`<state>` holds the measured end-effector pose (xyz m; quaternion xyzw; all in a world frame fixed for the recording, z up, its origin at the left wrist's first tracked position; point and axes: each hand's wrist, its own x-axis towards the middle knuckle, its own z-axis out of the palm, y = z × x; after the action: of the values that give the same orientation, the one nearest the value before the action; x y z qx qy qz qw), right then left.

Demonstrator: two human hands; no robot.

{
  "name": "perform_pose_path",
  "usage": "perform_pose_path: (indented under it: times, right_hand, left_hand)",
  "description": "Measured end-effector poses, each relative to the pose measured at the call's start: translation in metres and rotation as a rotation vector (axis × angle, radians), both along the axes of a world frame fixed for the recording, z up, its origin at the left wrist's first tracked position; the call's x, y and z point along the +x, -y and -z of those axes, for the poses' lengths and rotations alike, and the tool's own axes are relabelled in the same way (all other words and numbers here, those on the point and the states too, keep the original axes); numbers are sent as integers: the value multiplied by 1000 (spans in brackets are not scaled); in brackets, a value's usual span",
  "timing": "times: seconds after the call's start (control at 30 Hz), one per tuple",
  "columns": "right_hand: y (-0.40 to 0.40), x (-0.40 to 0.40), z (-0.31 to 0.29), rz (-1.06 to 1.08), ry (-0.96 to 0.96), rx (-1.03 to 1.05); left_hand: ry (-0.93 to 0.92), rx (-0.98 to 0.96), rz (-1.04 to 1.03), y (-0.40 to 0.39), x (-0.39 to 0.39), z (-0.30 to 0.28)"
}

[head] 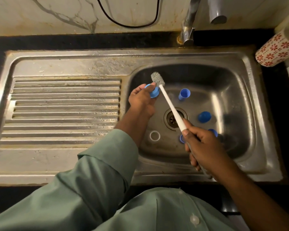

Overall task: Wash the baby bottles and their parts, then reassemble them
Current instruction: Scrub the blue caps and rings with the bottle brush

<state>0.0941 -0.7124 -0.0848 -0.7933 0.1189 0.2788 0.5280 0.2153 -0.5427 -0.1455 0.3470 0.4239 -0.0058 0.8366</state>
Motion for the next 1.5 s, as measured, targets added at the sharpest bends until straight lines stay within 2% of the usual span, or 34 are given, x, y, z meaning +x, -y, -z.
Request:
perform_pose_path:
  times: [0.03,0.13,0.17,0.27,0.4,0.53,0.67,0.8,0.93,1.07,1.17,1.3,1.4,1.5]
  right_hand:
    - [-1,2,0,-5,9,-14]
    - [0,-7,-3,-61,4,1]
    - [-1,-9,-4,-63,3,16]
    - [-6,0,-3,-30,6,-2]
    - [-4,-9,-6,-66,13,-9]
    - [-8,1,-2,-14,13,-43]
    - [-5,-7,-3,-61,22,-37]
    - [-8,1,-1,-48,21,-53]
    - [-9,-8,-3,-79,32,-53]
    - [-8,2,-2,-50,20,-61]
    - [5,1,-7,-95,1,-42]
    - [10,8,-7,-46,27,-44]
    - [12,6,-7,-50,15,-24]
    - [21,5,-5,-18,-5,-3]
  left_hand:
    - [-4,6,-13,2,0,-3]
    - [13,6,-259,-4,5,-5]
    - [10,4,-272,-5,4,-4]
    - [-18,1,-83,6,-2,-5]
    - [10,-37,-200,-5,1,-3]
    - [-16,5,-14,6,-4,-6]
    - [-21,11,-125,-7,1,-6]
    - [-42,-7,-17,2,-5,-8]
    - [-23,13,-195,-11,2,-11]
    - [-10,44,-70,1,-7,-10]
    - [-11,36,-200,-10,-5,-5]
    - [-52,21,78,-5,-7,-5]
    - [-35,11,27,-10,1,-6]
    - [-48,24,97,-11,2,-7]
